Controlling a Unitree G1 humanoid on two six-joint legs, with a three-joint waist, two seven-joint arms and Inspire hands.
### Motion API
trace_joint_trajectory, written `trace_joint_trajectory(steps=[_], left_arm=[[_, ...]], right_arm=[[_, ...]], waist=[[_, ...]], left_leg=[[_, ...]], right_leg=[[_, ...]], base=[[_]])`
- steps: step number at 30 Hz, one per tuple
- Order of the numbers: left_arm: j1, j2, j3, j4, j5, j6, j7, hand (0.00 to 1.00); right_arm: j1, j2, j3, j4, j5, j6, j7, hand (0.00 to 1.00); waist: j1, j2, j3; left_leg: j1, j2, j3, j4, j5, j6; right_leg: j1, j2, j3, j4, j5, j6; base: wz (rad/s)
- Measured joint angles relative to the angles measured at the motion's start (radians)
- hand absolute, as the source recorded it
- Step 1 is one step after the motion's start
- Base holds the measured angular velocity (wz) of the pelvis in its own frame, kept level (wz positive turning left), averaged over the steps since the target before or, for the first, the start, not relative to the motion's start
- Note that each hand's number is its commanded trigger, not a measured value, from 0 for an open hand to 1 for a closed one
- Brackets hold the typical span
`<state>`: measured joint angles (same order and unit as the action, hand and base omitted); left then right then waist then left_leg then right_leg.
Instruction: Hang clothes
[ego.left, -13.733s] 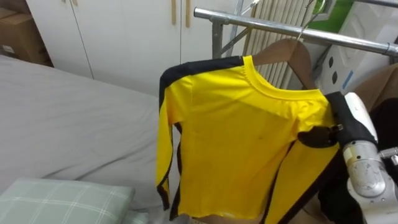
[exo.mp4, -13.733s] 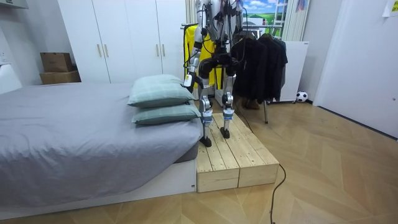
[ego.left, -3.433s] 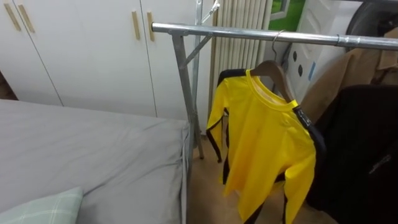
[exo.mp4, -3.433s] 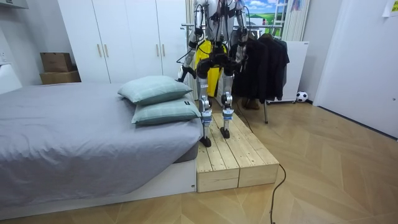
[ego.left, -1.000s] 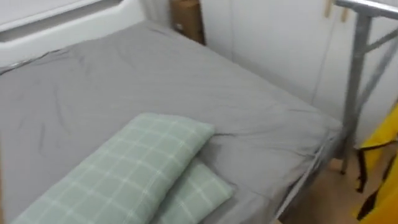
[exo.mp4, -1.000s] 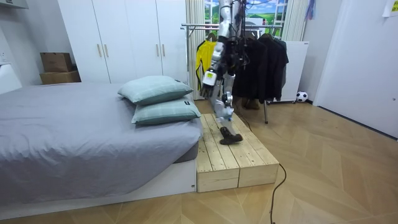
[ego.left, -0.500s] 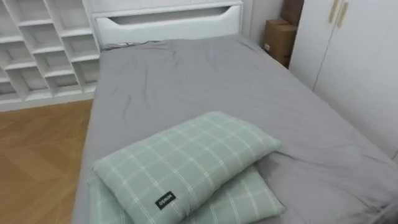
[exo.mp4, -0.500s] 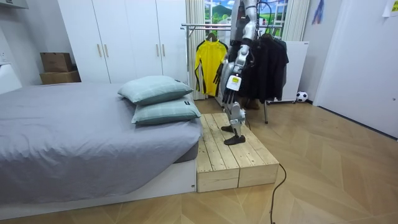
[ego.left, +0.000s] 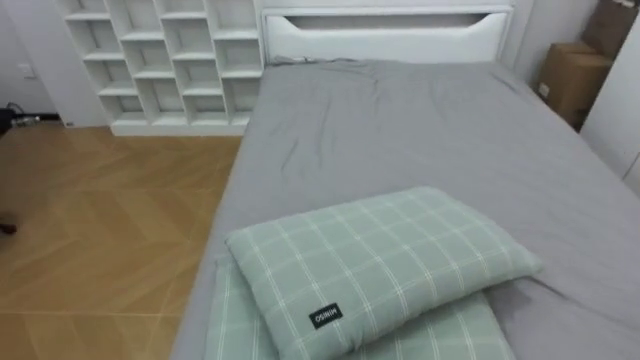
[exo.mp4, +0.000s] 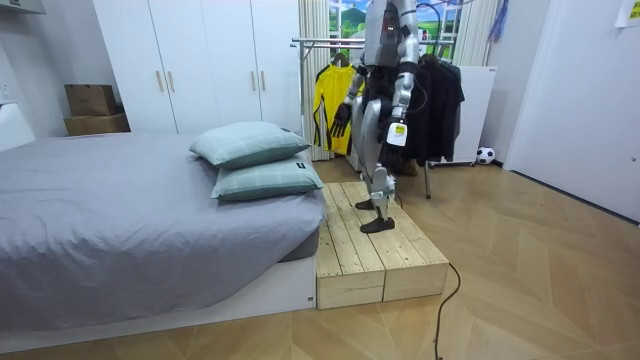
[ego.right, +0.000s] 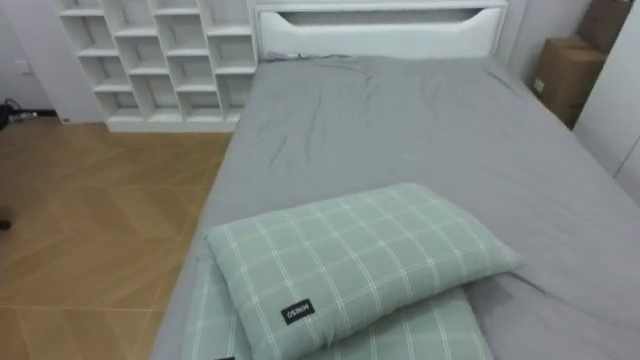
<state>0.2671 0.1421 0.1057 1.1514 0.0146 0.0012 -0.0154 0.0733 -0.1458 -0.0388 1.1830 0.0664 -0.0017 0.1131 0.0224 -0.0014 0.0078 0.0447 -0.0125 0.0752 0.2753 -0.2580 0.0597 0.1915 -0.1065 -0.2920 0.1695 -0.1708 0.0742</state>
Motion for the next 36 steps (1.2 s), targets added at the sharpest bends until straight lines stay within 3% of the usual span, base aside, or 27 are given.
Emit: trace_joint_trajectory(steps=[7, 12, 17, 24, 31, 36], left_arm=[[-0.005, -0.019, -0.003, 0.000, 0.040, 0.034, 0.001, 0.00], [-0.022, -0.018, -0.002, -0.004, 0.070, 0.037, 0.002, 0.00], [-0.033, -0.018, -0.009, -0.005, 0.077, 0.037, -0.010, 0.00], [-0.035, -0.022, -0.016, -0.004, 0.075, 0.036, 0.006, 0.00], [-0.030, -0.022, -0.051, -0.004, 0.063, 0.036, 0.035, 0.00], [-0.020, -0.026, -0.051, -0.004, 0.065, 0.039, 0.029, 0.00]], right_arm=[[-0.014, 0.003, 0.039, 0.019, -0.023, -0.002, 0.048, 0.00], [-0.001, 0.004, 0.056, 0.028, -0.019, -0.001, 0.075, 0.00], [-0.001, 0.004, 0.056, 0.064, 0.027, -0.003, 0.080, 0.00], [0.015, 0.006, 0.057, 0.066, 0.113, -0.005, 0.078, 0.00], [0.025, 0.011, 0.062, 0.066, 0.166, -0.008, 0.072, 0.00], [0.026, 0.011, 0.059, 0.067, 0.165, -0.007, 0.070, 0.00]], waist=[[0.009, -0.008, 0.0048], [0.009, -0.018, 0.0117], [0.006, -0.021, 0.0092], [-0.002, -0.009, 0.0021], [-0.012, -0.012, -0.0007], [-0.018, -0.008, -0.0030]], left_leg=[[-0.037, -0.005, -0.058, 0.041, 0.000, -0.005], [-0.071, -0.003, -0.084, 0.069, -0.006, -0.018], [-0.077, -0.002, -0.084, 0.070, 0.004, -0.033], [-0.082, 0.001, -0.084, 0.068, 0.020, -0.042], [-0.082, 0.000, -0.079, 0.068, 0.029, -0.045], [-0.082, 0.001, -0.076, 0.069, 0.030, -0.046]], right_leg=[[0.007, 0.014, 0.012, -0.003, -0.003, 0.002], [0.004, 0.023, 0.014, -0.004, -0.016, 0.003], [0.012, 0.029, 0.016, -0.022, -0.017, 0.003], [0.000, 0.032, 0.017, -0.023, -0.019, -0.001], [0.001, 0.033, 0.042, -0.026, -0.031, -0.025], [0.003, 0.036, 0.045, -0.034, -0.032, -0.028]], base=[[0.29], [0.15], [-0.01], [-0.01], [-0.01], [-0.01]])
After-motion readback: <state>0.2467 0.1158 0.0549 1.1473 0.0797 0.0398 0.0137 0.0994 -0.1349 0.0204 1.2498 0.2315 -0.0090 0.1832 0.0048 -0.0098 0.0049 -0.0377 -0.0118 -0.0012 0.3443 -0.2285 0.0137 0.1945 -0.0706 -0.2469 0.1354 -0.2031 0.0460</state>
